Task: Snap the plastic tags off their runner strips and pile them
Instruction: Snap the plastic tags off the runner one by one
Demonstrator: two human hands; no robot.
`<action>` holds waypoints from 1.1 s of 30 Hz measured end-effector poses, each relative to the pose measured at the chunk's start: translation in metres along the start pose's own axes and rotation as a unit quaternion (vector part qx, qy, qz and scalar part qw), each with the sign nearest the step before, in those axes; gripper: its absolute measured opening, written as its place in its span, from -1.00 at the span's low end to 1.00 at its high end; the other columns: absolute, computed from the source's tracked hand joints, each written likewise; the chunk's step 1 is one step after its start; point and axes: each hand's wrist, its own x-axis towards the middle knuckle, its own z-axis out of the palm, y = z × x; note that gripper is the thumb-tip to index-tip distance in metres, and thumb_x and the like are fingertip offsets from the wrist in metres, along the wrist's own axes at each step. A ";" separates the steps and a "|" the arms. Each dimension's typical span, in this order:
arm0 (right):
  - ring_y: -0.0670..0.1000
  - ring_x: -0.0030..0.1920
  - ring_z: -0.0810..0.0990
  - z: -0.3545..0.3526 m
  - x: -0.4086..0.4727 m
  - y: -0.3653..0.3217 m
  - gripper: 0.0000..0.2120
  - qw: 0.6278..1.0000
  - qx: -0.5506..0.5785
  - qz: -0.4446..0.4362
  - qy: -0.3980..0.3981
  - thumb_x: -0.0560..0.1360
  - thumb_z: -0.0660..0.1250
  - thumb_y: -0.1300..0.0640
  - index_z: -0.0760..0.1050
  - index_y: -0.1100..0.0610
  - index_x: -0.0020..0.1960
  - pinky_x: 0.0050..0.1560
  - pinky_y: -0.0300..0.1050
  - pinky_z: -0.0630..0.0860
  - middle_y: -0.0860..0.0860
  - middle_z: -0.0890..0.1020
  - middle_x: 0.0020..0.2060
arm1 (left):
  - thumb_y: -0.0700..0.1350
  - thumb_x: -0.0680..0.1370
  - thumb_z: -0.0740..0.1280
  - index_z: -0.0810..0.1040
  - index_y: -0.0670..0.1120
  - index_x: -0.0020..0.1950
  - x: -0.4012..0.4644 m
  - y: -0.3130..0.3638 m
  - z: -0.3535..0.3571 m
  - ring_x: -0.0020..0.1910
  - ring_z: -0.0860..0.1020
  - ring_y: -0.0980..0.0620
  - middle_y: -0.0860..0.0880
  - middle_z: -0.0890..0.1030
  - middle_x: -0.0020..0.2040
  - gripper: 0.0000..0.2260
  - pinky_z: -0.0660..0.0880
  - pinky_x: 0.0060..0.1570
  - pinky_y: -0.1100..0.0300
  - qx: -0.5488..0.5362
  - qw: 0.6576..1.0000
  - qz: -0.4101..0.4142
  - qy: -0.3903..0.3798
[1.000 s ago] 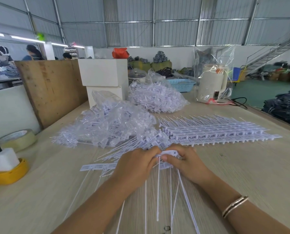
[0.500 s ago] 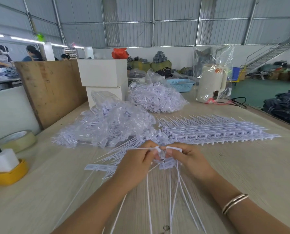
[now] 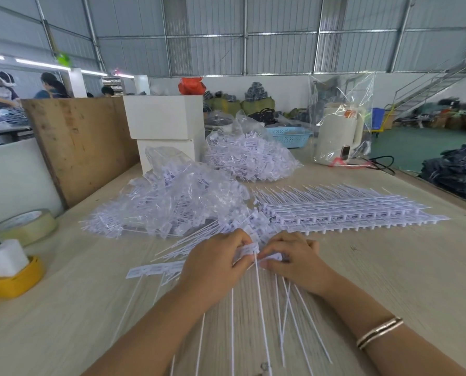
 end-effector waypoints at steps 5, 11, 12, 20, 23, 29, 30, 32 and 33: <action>-0.11 0.06 0.40 -0.002 0.000 -0.004 -0.79 0.988 0.141 -0.010 0.067 0.50 0.22 -0.14 0.58 -0.15 -0.20 0.19 -0.13 0.13 -0.20 0.53 -0.14 | 0.08 0.52 0.27 0.50 0.08 0.08 0.000 0.004 -0.001 -0.10 0.51 0.11 0.12 0.58 -0.02 -0.83 0.34 -0.22 0.21 0.039 0.999 0.029 0.007; -0.05 0.05 0.43 0.002 -0.001 -0.013 -0.78 0.981 0.192 -0.025 -0.005 0.50 0.30 -0.07 0.60 -0.03 -0.26 0.25 0.16 0.24 -0.17 0.54 -0.18 | 0.11 0.52 0.28 0.41 0.06 0.20 -0.001 0.009 0.004 -0.01 0.56 0.07 0.10 0.59 0.06 -0.71 0.44 -0.12 0.18 0.024 0.999 0.038 0.007; -0.04 0.01 0.44 0.002 0.000 -0.012 -0.80 0.976 0.215 -0.025 0.000 0.50 0.34 0.02 0.58 -0.04 -0.30 0.23 0.14 0.27 -0.17 0.54 -0.22 | 0.15 0.51 0.28 0.40 0.07 0.21 -0.001 0.009 0.004 -0.02 0.56 0.09 0.12 0.58 0.07 -0.68 0.44 -0.13 0.19 0.020 0.999 0.035 0.002; -0.11 -0.24 0.49 0.003 0.006 0.001 -0.70 0.925 0.374 0.019 0.062 0.48 0.34 0.29 0.56 0.03 -0.38 -0.06 -0.15 0.34 -0.12 0.54 -0.34 | -0.06 0.51 0.25 0.39 0.15 0.15 -0.001 0.004 -0.004 -0.37 0.38 0.14 0.16 0.45 -0.18 -0.77 0.26 -0.37 0.21 0.035 0.998 0.009 -0.059; -0.11 -0.20 0.48 0.004 0.004 0.002 -0.72 0.939 0.343 0.009 0.035 0.50 0.32 0.19 0.56 -0.03 -0.36 -0.03 -0.12 0.33 -0.14 0.53 -0.34 | -0.03 0.53 0.26 0.40 0.12 0.15 0.000 0.006 -0.003 -0.26 0.44 0.09 0.13 0.50 -0.12 -0.80 0.33 -0.29 0.17 0.046 0.997 0.006 -0.057; -0.05 -0.19 0.49 0.004 -0.001 -0.004 -0.50 0.959 0.280 -0.017 -0.021 0.34 0.39 -0.27 0.56 0.22 -0.21 0.06 0.05 0.36 0.15 0.55 -0.28 | 0.02 0.53 0.25 0.49 0.11 0.05 -0.001 0.004 -0.001 -0.25 0.51 0.08 0.10 0.58 -0.20 -0.88 0.31 -0.33 0.17 0.042 0.999 0.017 -0.020; -0.03 -0.21 0.48 0.003 -0.001 -0.004 -0.53 0.956 0.291 -0.026 -0.016 0.35 0.39 -0.20 0.56 0.25 -0.21 -0.01 0.01 0.38 0.21 0.54 -0.26 | 0.03 0.53 0.25 0.50 0.11 0.06 -0.002 0.003 0.000 -0.26 0.49 0.08 0.08 0.59 -0.19 -0.87 0.29 -0.33 0.17 0.041 0.999 0.019 -0.022; -0.02 -0.24 0.46 0.002 0.000 -0.005 -0.66 0.953 0.300 -0.039 -0.013 0.43 0.40 0.00 0.56 0.31 -0.20 -0.13 -0.11 0.36 0.28 0.52 -0.26 | 0.04 0.55 0.25 0.50 0.12 0.08 -0.002 0.001 0.001 -0.32 0.42 0.12 0.08 0.59 -0.22 -0.86 0.22 -0.35 0.18 0.038 0.999 0.019 -0.028; -0.02 -0.25 0.45 0.002 0.000 -0.005 -0.71 0.955 0.294 -0.046 -0.013 0.46 0.39 0.07 0.55 0.33 -0.20 -0.16 -0.14 0.34 0.29 0.52 -0.26 | 0.05 0.55 0.25 0.50 0.12 0.08 -0.002 -0.001 0.002 -0.34 0.39 0.13 0.09 0.56 -0.26 -0.86 0.20 -0.36 0.19 0.036 0.999 0.017 -0.031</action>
